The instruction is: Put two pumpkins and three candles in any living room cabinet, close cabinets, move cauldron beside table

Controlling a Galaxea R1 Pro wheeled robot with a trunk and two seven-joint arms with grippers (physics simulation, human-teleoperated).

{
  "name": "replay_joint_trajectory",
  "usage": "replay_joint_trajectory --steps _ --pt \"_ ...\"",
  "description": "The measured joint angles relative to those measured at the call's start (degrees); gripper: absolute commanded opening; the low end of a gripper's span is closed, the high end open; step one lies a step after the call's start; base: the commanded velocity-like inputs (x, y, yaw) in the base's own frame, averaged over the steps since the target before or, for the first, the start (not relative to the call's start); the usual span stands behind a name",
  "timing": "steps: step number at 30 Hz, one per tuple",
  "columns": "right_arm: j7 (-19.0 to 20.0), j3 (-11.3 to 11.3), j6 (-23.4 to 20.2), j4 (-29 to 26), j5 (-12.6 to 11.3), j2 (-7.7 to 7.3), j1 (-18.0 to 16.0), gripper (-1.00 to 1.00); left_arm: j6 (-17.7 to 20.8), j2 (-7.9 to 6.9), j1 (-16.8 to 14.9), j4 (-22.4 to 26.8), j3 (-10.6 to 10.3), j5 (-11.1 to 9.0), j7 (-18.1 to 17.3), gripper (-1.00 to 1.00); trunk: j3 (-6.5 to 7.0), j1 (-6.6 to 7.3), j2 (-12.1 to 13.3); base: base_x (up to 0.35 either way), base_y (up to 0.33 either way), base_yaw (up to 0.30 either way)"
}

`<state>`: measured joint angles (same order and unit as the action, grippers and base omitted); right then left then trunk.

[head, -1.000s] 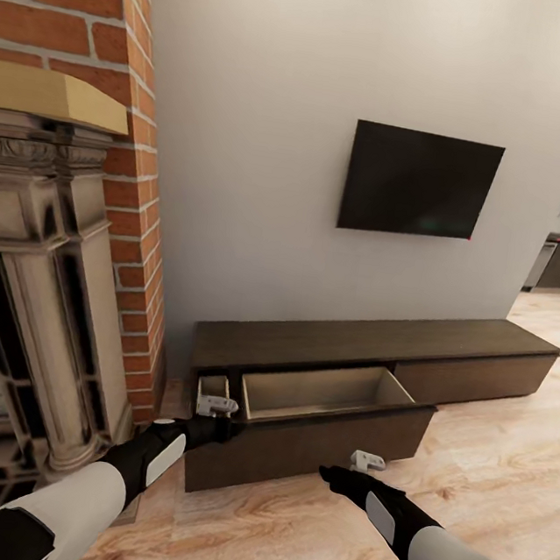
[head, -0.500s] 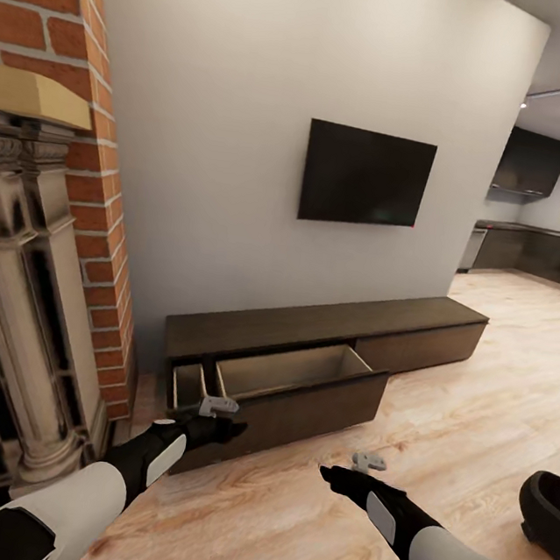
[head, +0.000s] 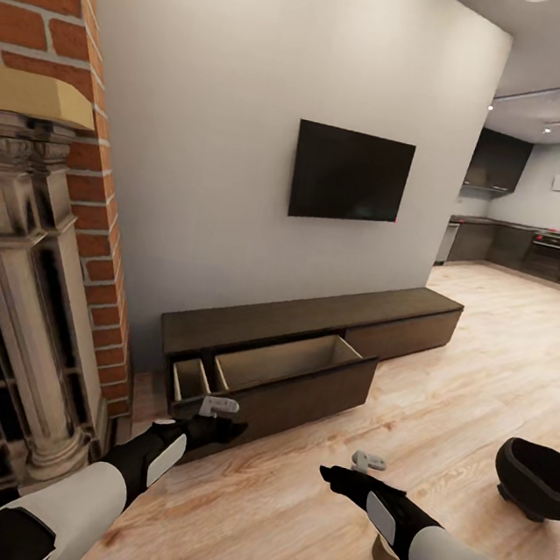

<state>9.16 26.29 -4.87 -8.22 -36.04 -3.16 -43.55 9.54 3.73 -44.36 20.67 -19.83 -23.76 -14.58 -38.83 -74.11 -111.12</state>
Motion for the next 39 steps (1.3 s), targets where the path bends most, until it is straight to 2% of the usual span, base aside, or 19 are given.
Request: replay_joint_trajectory --steps 36,39 --pt "-0.03 0.09 0.1 0.14 0.0 -0.41 -0.02 1.0 -0.08 0.07 0.01 0.02 0.01 0.0 0.08 1.0 0.0 0.0 0.0 0.005 0.015 -0.293" --pt "-2.76 0.12 0.13 0.49 -0.08 -0.41 -0.02 1.0 -0.08 0.04 0.01 0.02 0.03 -0.06 0.08 1.0 0.0 0.0 0.0 0.0 0.0 -0.297"
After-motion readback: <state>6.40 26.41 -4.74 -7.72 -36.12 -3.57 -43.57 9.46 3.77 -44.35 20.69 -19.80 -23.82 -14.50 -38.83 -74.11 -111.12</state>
